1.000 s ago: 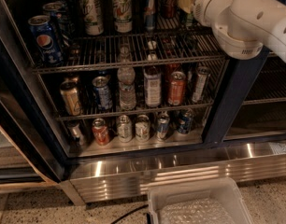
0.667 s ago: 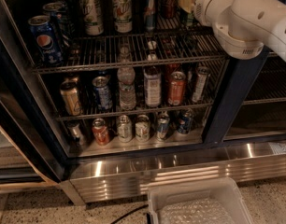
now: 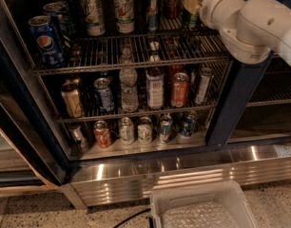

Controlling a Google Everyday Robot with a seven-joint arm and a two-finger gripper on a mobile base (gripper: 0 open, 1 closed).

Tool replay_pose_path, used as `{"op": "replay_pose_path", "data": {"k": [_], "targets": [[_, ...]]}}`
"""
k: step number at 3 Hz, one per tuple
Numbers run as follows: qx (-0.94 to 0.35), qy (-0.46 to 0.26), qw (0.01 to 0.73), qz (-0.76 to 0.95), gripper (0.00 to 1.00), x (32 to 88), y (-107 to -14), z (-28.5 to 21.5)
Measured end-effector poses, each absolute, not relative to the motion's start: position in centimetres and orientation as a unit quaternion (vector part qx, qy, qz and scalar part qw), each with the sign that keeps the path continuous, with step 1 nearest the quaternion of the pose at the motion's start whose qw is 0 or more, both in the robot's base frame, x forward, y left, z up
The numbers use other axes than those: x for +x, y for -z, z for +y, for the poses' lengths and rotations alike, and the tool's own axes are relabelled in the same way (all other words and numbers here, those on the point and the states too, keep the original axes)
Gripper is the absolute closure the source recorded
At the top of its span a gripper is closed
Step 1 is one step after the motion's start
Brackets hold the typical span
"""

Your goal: Pick green can from top shelf of fridge

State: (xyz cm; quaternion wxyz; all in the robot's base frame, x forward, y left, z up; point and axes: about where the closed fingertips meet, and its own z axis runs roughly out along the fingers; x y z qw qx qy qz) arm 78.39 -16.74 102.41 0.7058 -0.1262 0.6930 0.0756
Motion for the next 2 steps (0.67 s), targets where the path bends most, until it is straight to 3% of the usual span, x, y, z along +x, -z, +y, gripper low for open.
{"op": "replay_pose_path", "data": {"k": [2], "targets": [[-0.162,-0.108,0.712,0.675,1.00,74.5,-104.0,-17.5]]}}
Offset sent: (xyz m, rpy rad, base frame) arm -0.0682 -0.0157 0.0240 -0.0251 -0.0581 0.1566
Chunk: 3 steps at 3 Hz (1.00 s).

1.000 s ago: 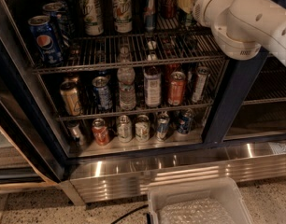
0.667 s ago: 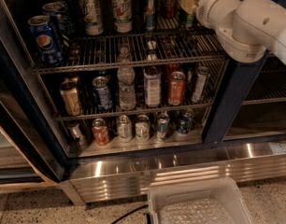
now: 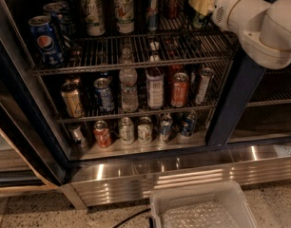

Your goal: Pick green can from top shelf of fridge

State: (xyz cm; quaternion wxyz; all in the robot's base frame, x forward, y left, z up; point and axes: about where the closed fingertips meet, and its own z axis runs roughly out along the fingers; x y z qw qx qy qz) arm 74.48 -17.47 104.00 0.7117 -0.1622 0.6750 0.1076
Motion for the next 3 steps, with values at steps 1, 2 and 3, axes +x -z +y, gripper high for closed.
{"op": "replay_pose_path", "data": {"k": [1,2,3], "targets": [[-0.192,-0.110,0.718,0.660,1.00,72.76,-105.26,-16.27],[-0.190,-0.111,0.717,0.661,1.00,72.85,-105.14,-16.15],[-0.188,-0.121,0.719,0.658,1.00,72.75,-104.82,-15.39]]}}
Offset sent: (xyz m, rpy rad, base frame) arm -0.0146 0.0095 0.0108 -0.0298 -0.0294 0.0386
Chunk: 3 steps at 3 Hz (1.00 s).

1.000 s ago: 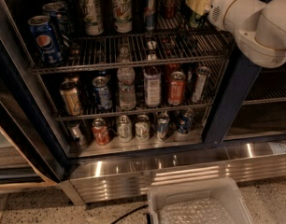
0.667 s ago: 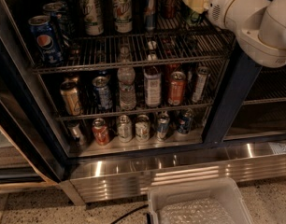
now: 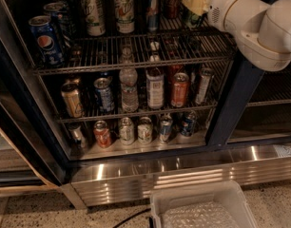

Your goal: Pick green can from top shelf of fridge

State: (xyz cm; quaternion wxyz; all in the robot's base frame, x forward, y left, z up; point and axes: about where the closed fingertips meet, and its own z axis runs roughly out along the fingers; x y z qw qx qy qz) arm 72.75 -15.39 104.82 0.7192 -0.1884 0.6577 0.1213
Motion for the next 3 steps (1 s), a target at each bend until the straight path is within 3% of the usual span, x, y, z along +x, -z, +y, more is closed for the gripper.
{"op": "replay_pose_path", "data": {"k": [2,3], "targets": [[-0.235,-0.146,0.713,0.645,1.00,70.0,-105.2,-12.0],[-0.267,-0.153,0.708,0.636,1.00,66.1,-106.2,-11.4]]}}
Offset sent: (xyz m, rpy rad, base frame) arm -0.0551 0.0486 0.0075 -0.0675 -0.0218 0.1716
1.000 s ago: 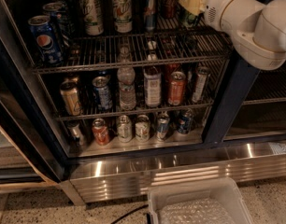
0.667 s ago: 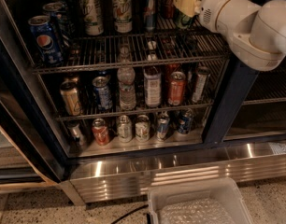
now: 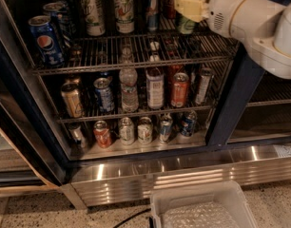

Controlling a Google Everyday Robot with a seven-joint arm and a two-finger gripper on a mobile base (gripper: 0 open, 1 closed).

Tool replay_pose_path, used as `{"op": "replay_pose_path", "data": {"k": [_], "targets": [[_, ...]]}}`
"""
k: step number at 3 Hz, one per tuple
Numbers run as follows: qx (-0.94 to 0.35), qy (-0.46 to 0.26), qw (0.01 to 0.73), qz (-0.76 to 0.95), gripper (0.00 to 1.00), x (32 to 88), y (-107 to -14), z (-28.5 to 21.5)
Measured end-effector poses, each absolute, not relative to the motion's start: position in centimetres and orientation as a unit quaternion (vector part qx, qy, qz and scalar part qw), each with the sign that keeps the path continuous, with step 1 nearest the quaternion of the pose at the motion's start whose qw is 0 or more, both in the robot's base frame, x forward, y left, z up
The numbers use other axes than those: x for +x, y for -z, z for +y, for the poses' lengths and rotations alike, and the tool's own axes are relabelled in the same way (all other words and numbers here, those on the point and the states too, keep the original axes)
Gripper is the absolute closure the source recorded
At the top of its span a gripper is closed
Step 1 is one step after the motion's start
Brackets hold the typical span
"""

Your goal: Pick green can from top shelf of fridge

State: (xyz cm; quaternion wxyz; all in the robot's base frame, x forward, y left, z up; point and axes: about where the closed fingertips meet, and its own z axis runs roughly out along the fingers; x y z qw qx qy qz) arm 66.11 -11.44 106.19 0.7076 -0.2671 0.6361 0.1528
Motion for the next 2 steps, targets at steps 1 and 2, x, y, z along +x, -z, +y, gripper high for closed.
{"op": "replay_pose_path", "data": {"k": [1,2], "targets": [[-0.292,-0.156,0.704,0.629,1.00,62.20,-107.43,-12.35],[-0.292,-0.156,0.704,0.629,1.00,62.20,-107.43,-12.35]]}}
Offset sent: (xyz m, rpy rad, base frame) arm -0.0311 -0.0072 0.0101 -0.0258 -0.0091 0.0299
